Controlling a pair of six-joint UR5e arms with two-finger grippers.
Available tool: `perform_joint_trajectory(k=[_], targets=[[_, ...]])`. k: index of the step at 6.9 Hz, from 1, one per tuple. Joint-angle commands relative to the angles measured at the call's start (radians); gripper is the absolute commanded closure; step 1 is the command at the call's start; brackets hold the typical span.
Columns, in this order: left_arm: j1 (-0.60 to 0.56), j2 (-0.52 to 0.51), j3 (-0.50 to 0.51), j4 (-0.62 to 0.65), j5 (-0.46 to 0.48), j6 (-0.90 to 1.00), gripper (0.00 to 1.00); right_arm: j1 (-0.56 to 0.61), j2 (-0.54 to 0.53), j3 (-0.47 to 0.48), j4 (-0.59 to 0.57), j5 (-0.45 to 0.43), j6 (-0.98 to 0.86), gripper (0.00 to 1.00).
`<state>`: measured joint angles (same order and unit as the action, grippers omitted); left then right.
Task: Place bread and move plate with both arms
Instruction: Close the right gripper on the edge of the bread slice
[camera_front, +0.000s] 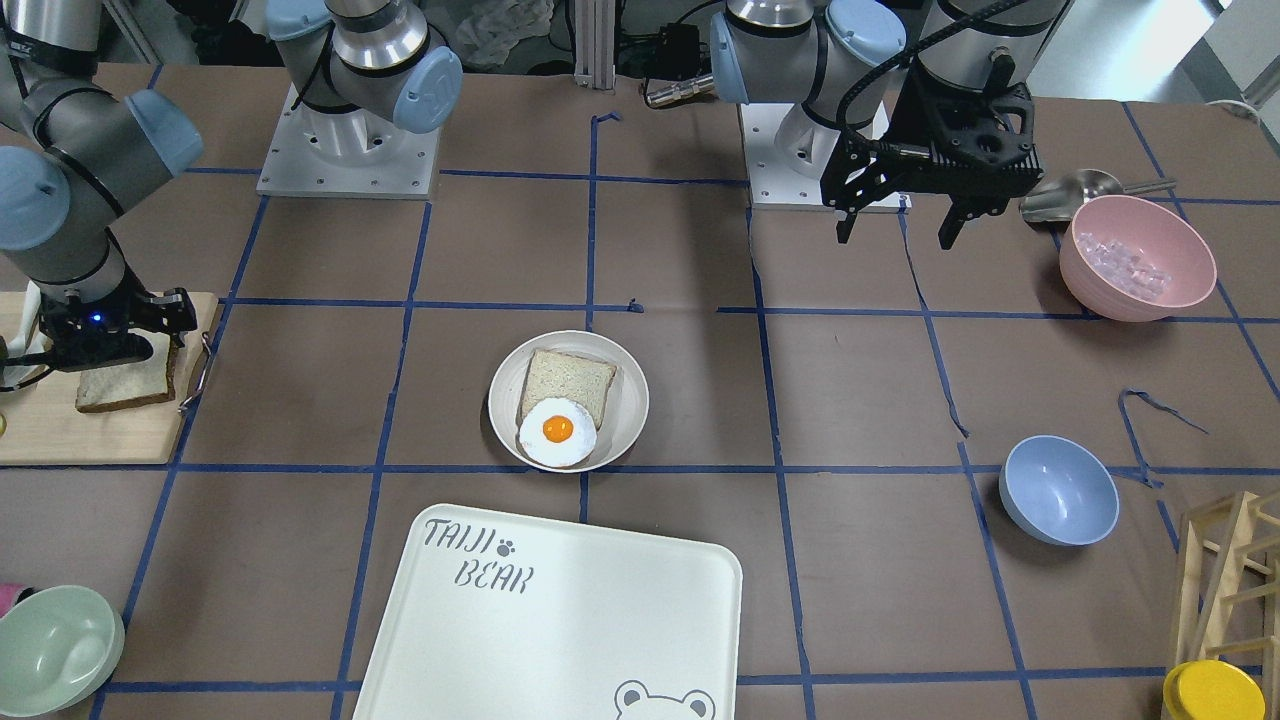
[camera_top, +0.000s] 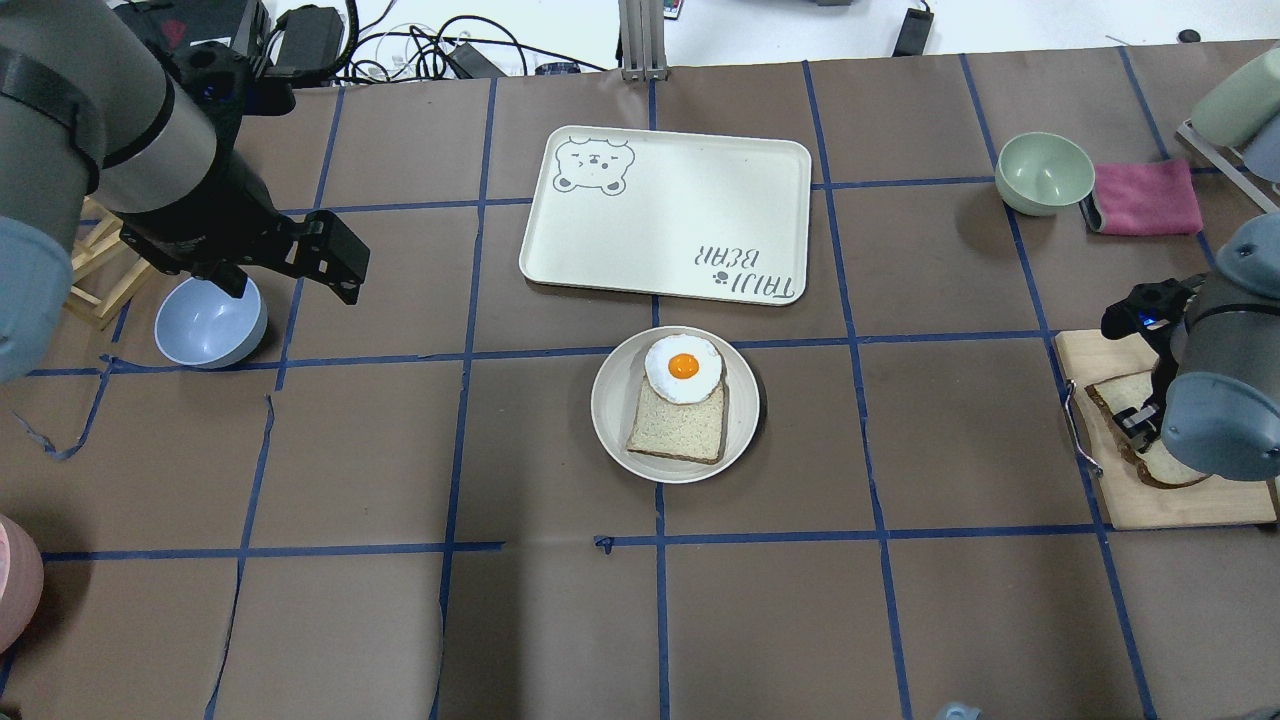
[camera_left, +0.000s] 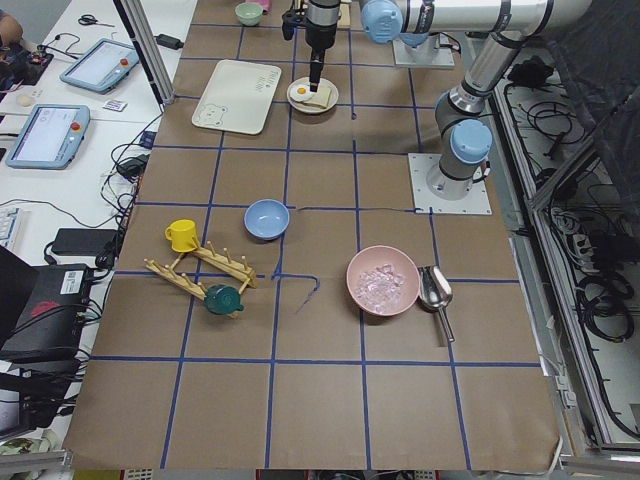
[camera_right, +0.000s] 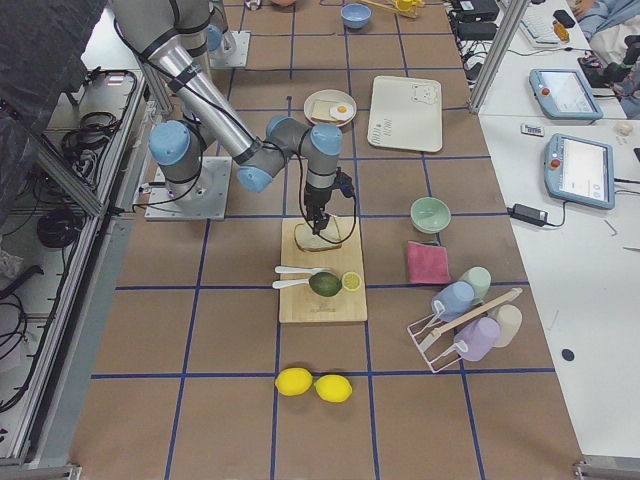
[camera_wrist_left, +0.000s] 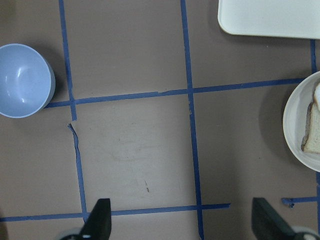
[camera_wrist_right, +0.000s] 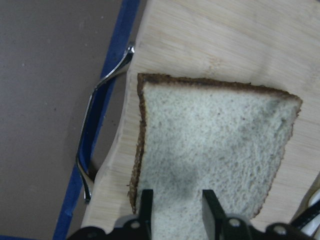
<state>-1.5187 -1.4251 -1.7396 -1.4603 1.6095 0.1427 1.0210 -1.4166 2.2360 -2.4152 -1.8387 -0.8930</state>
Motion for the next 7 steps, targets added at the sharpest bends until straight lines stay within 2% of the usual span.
perform_joint_trajectory(k=[1,7], targets=[[0.0,0.0,-0.001,0.0,0.001,0.0,0.0,0.007,-0.005,0.001,0.007,0.031,0.005,0.56],[0.0,-0.002,-0.001,0.0,0.0,0.0,0.0,0.01,-0.015,0.033,0.005,0.059,0.037,0.56]])
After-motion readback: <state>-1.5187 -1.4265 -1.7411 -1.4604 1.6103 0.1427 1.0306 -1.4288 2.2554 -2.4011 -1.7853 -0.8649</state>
